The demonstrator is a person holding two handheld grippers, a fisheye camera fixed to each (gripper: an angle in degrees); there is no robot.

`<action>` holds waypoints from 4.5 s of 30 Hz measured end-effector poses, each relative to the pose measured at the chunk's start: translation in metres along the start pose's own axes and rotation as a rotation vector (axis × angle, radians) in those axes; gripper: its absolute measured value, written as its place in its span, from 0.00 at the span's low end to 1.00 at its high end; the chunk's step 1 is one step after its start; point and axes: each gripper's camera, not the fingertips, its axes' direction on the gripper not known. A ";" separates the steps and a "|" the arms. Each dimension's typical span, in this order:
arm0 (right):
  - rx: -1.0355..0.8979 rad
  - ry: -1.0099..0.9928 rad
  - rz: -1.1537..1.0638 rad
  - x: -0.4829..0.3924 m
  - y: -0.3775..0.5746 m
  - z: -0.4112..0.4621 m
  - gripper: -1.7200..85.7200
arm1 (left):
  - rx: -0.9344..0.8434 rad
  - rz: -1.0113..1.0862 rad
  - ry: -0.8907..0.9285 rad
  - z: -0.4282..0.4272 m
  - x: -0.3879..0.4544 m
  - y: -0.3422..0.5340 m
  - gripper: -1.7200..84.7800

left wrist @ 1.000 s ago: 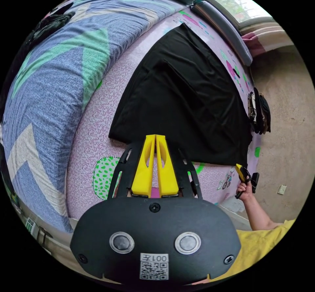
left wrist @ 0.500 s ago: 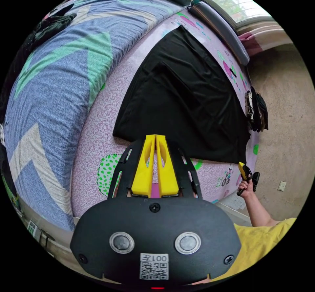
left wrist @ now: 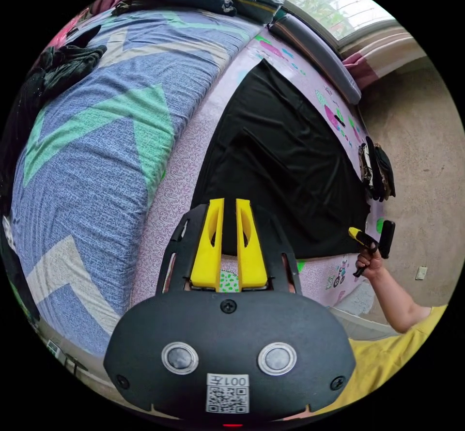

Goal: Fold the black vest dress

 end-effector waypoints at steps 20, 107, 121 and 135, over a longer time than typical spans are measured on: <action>-0.437 0.090 -0.630 -0.119 -0.228 0.199 0.10 | 0.053 0.301 -0.129 0.039 -0.018 0.073 0.06; 0.527 0.674 0.474 0.160 0.306 -0.297 0.02 | -0.131 0.974 0.060 0.065 0.415 0.053 0.01; 0.551 0.668 0.386 0.189 0.310 -0.341 0.02 | -0.219 0.792 0.038 0.034 0.442 0.022 0.01; 0.374 0.287 -0.284 0.154 0.136 -0.351 0.03 | 0.027 0.860 -0.163 -0.097 0.438 -0.125 0.01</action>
